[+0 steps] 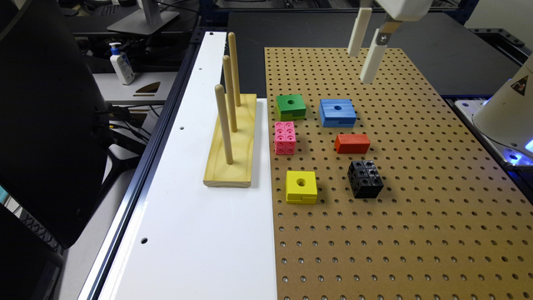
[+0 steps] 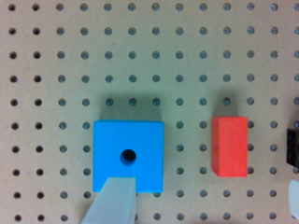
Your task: Pick up pink block.
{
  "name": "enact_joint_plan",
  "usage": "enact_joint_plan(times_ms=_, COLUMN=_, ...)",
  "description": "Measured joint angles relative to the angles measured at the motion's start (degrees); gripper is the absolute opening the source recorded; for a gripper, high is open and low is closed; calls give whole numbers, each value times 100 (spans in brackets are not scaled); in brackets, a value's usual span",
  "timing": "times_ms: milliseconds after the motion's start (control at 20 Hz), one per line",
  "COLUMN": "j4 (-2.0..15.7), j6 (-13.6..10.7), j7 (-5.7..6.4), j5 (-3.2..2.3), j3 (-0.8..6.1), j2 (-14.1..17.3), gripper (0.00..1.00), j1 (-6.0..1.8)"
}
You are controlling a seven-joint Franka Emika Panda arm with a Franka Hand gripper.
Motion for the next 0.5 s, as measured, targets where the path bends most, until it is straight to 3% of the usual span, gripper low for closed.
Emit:
enact_joint_plan(times_ms=200, j4=256, j6=2, j7=43, j5=0, j3=41, j2=272, gripper=100, j1=4)
enact_joint_plan(times_ms=500, j4=565, j6=3, j7=57, j5=0, j3=48, j2=594, gripper=100, j1=5)
